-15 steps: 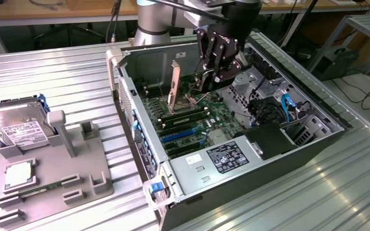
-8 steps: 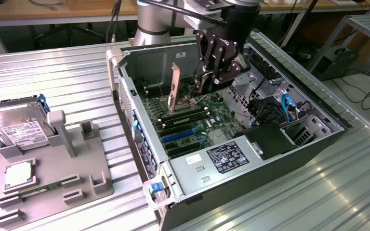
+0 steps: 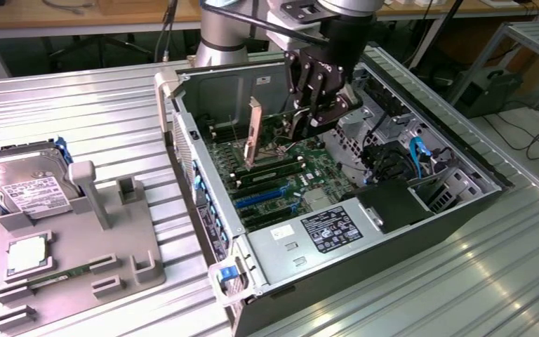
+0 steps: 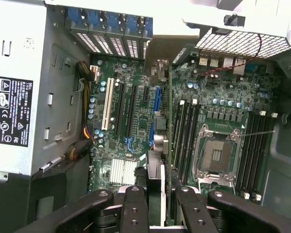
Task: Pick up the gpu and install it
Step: 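Insert the gpu into the slot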
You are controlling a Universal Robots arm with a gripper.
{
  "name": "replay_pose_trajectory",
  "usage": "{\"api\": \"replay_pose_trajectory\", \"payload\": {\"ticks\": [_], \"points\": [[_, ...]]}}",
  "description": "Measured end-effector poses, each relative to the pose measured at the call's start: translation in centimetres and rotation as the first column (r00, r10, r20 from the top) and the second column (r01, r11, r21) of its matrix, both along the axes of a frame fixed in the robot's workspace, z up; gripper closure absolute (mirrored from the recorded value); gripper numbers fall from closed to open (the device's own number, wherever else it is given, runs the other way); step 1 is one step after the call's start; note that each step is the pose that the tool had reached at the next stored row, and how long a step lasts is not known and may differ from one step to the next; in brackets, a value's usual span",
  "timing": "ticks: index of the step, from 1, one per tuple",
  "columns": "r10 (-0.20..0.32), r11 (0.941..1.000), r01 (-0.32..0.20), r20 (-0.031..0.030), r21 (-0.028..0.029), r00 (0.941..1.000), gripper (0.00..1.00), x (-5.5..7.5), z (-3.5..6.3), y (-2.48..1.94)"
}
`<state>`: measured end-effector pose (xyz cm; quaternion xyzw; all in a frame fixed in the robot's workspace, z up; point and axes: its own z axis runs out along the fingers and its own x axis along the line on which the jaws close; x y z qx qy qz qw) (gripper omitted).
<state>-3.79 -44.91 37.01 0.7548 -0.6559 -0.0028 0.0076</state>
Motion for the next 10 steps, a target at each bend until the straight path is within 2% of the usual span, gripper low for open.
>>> {"api": "replay_pose_trajectory", "payload": {"ticks": [10], "points": [[-0.026, 0.9997, 0.026, -0.0001, -0.0001, 0.9997, 0.73, 0.0, -1.48, 0.0]]}}
